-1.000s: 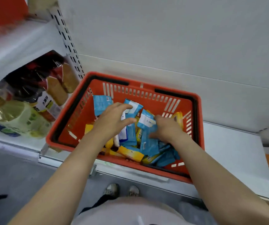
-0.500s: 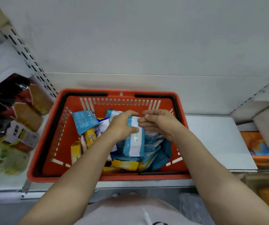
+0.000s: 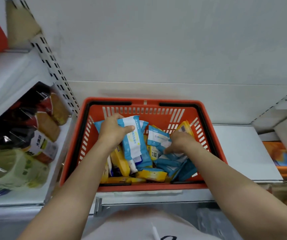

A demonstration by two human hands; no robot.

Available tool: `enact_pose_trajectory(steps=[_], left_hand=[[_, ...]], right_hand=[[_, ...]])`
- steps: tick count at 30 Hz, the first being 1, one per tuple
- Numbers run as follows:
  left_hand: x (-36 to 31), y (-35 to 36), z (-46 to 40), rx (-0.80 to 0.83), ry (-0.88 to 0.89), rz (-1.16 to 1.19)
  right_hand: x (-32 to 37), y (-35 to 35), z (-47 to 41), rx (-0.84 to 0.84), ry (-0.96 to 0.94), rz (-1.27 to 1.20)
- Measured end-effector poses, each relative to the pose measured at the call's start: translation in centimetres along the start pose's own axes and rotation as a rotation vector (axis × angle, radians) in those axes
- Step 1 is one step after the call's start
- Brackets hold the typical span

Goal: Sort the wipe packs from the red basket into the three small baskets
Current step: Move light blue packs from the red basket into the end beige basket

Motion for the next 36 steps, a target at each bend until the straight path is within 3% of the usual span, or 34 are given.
enact_pose_trajectory(steps=[3,8,12,21,26,31,36], left_hand=[[0.4,-0.8,0.1,-0.004,-0.003,0.083],[0.1,-1.7,-0.5,-0.001,0.022,0.208],[-1.2,-0.8,-1.1,0.019,0.060,0.331],[-5.9,4.6,1.3,0.168,0.080,0.571],[-8.2,9.2,5.3,0.300,0.021,0.627],[-10.8,15.8,12.4,0.447,0.049,0.663],[-12.8,24.2,23.4,0.594,0.152,0.632]], right_hand=[[-0.2,0.3,0.4,0.035,0.064,-0.169],[-0.3,-0.2,2.2,0.095,0.040,-1.210],[0.8,-2.2,6.0,0.066,-0.141,-1.676],[-5.0,-2.4,12.8,-0.322,-0.102,-1.930],[-11.2,-0.9,17.3,-0.611,-0.008,-1.920],[-19.4,2.2,24.2,-0.851,0.034,-1.912],[-29.9,9.4,32.9,-1.018,0.252,-1.936]])
Point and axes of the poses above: each hand's wrist, its own z-axis away from the middle knuckle, its own y-axis out of the palm, x = y × z, the point moved 7 cm from there along -z, towards the middle knuckle, and after that the axes turned 3 degrees about y, right-handed, at the moved point
